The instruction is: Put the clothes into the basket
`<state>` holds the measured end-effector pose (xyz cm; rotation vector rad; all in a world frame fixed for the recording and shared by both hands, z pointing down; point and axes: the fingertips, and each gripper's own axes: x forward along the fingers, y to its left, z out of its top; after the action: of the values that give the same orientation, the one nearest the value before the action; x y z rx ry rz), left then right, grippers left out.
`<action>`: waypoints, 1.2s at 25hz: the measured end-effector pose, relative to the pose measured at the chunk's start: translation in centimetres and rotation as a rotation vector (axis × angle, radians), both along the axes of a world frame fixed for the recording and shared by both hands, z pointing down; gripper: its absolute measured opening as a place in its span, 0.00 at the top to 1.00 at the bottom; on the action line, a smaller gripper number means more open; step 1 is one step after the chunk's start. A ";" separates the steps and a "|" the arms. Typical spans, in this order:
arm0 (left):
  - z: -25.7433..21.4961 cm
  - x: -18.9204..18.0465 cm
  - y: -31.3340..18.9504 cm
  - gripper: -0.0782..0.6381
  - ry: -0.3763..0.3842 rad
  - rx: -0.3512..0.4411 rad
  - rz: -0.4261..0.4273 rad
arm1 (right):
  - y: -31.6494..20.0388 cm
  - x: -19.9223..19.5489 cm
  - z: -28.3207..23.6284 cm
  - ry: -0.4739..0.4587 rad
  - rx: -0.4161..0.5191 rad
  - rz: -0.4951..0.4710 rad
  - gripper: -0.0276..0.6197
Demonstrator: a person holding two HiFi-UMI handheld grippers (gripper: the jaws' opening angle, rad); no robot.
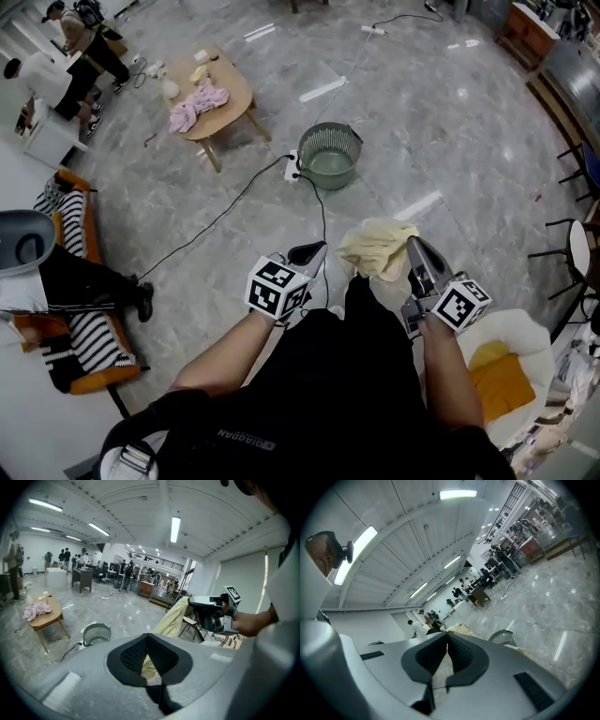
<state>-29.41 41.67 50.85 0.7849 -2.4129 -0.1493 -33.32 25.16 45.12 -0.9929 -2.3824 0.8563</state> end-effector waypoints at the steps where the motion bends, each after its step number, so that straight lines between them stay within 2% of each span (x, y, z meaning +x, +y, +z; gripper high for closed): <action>1: 0.2 -0.4 0.9 0.89 0.005 -0.002 -0.032 | 0.7 -0.9 0.0 -0.001 0.001 -0.021 0.92; 4: 0.2 -1.7 2.5 0.89 0.009 -0.005 -0.089 | 2.2 -3.5 0.1 -0.006 -0.002 -0.064 0.92; 9: 0.1 -5.4 3.5 0.89 0.017 -0.020 -0.114 | 4.4 -8.3 0.7 0.003 0.004 -0.107 0.92; 15: -1.7 -13.7 2.2 0.89 -0.015 -0.028 -0.123 | 4.6 -14.0 1.3 0.020 0.014 -0.150 0.92; 20: -2.3 -19.1 1.5 0.89 -0.014 -0.033 -0.145 | 4.7 -18.5 3.0 0.027 0.037 -0.205 0.92; 24: -2.1 -21.9 1.5 0.89 -0.013 -0.047 -0.190 | 4.3 -21.7 4.1 0.043 0.043 -0.244 0.92; 30: -2.2 -24.9 4.4 0.89 0.000 -0.070 -0.260 | 6.0 -26.2 5.4 0.080 0.064 -0.279 0.92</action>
<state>-54.35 46.12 48.61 0.4381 -2.4980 -0.1657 -59.50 31.14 50.51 -1.2056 -2.1261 0.6978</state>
